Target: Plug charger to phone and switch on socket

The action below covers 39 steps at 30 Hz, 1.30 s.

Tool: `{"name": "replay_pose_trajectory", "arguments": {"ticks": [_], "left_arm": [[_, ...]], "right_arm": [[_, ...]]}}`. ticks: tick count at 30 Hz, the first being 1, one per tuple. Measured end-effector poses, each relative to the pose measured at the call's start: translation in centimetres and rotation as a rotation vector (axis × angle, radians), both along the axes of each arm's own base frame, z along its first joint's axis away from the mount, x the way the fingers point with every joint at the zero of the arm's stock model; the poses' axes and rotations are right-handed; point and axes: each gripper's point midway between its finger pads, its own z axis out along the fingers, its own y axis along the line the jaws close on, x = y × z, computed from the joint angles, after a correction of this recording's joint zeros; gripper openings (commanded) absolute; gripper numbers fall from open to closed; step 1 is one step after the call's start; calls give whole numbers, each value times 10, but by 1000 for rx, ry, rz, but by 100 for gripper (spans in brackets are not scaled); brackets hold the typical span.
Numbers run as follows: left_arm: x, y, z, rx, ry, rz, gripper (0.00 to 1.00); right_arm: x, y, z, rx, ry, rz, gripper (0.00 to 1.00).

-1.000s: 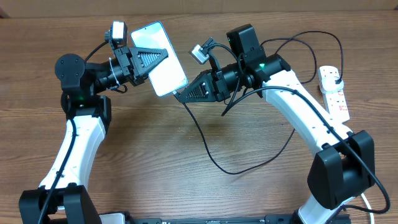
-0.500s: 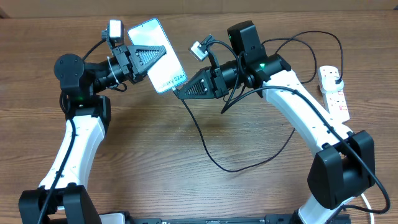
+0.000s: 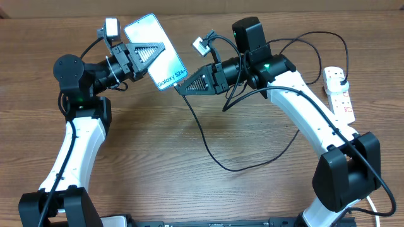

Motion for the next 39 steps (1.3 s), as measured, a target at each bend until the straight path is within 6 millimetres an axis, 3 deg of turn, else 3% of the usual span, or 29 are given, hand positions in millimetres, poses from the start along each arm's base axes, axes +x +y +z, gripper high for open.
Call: {"name": "replay_pose_trajectory", "arguments": {"ticks": [18,19,21,25,29,35,37,39], "left_arm": [[6,3,3,3,-28,42,4],[7,3,4,3,-30,44,4],[2,-1,3,14,-37,13,4],[-22,-28,-2,41,-43,-143,4],[-33,-35,-4,62,-70,-208,4],[-39,-36,-6,85,-116,-239,5],[-39,-37,-7,87,-120,-243,5],[-40,-37,-7,93,-131,-247,5]], "right_arm": [[12,4,4,-19,29,-48,4],[12,4,4,-18,30,-49,21],[18,6,4,-27,21,-76,65],[28,7,-2,-56,14,-135,70],[29,5,-4,-64,23,-142,67],[19,2,1,-37,41,-83,38],[15,1,3,-27,51,-61,24],[12,0,6,-16,54,-41,18]]}}
